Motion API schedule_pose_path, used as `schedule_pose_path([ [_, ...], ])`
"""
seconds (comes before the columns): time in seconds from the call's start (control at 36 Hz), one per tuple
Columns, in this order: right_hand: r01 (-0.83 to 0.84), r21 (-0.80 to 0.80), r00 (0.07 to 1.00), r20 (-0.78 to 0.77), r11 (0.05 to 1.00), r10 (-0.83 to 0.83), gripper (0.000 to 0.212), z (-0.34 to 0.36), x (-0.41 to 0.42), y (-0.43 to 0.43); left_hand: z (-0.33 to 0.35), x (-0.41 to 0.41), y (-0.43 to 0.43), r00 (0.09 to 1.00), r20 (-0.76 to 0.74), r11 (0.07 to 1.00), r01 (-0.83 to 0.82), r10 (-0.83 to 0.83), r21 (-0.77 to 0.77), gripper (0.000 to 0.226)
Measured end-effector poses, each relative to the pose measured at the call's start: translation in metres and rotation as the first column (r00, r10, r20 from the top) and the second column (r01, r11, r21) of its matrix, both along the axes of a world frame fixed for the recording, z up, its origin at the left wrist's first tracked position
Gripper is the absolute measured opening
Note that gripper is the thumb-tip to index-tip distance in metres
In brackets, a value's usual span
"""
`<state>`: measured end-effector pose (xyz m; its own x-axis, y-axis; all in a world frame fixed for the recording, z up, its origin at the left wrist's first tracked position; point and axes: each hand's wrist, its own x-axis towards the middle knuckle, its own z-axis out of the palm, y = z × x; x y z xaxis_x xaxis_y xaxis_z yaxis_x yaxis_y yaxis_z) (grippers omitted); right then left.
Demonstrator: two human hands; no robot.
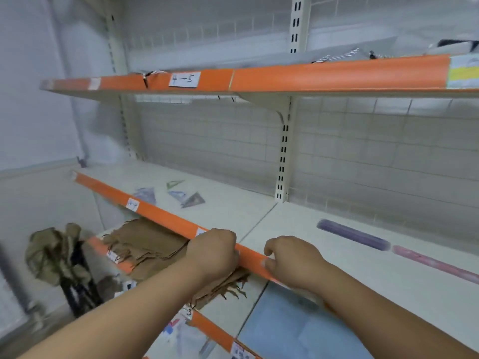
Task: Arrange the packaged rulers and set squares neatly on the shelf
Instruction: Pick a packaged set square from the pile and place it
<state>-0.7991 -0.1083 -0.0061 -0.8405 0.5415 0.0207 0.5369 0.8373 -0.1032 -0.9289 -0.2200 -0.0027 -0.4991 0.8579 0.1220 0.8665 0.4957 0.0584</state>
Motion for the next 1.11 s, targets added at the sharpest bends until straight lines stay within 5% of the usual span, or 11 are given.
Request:
schedule_pose_path([
  [0.53, -0.31, 0.016, 0.951, 0.014, 0.951, 0.31, 0.035, -0.006, -0.244, -0.029, -0.013, -0.193, -0.064, 0.962, -0.015, 0.961, -0.272, 0.273, 0.056, 0.032],
  [0.78, -0.392, 0.015, 0.919, -0.043, 0.92, 0.392, 0.032, 0.0, -0.362, -0.009, 0.007, -0.289, -0.052, 0.911, -0.036, 0.912, -0.41, 0.41, 0.008, 0.014],
  [1.11, -0.339, 0.019, 0.941, -0.016, 0.941, 0.339, 0.026, -0.007, -0.416, 0.041, -0.002, -0.354, -0.007, 0.935, -0.022, 0.935, -0.354, 0.354, -0.029, 0.011],
])
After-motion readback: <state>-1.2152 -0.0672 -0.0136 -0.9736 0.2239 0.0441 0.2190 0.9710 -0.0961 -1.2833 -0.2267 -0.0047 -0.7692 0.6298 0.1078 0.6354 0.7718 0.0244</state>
